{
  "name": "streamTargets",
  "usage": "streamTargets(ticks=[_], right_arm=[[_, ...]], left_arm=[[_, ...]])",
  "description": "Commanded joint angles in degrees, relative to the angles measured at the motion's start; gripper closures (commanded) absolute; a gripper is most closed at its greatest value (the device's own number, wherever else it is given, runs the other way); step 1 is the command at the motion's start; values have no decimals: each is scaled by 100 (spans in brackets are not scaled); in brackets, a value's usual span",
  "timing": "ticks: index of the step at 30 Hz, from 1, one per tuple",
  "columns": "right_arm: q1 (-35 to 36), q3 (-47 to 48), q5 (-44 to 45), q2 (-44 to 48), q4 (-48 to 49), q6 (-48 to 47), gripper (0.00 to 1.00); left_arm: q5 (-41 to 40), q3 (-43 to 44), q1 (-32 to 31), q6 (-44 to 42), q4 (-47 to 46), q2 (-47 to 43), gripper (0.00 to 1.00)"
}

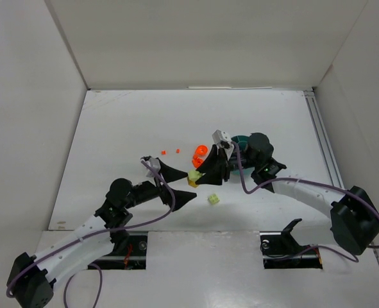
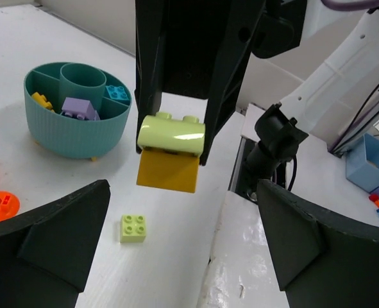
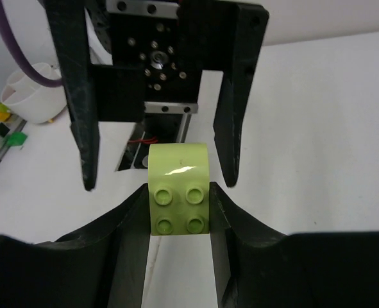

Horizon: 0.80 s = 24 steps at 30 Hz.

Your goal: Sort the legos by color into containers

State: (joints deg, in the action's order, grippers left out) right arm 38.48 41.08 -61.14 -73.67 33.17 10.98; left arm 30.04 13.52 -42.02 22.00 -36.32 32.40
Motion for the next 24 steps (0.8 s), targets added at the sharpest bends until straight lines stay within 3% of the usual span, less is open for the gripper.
streamTargets(ticks=[1,7,15,21,24], right_arm=[[46,207,-504,37,814,299,69],[107,146,-504,160,946,413,70],[221,146,-451,-25,1147,413,70],[221,146,-451,-77,1201,466,70],[221,146,-398,-77,1262,519,70]], left_arm=[[380,160,-17,-187,-666,82,4],[432,160,-17,-187,-771,82,8],[432,160,-17,-73,-851,29,27],[432,160,-17,-20,-851,82,53],[363,160,-17,-20,-851,82,71]])
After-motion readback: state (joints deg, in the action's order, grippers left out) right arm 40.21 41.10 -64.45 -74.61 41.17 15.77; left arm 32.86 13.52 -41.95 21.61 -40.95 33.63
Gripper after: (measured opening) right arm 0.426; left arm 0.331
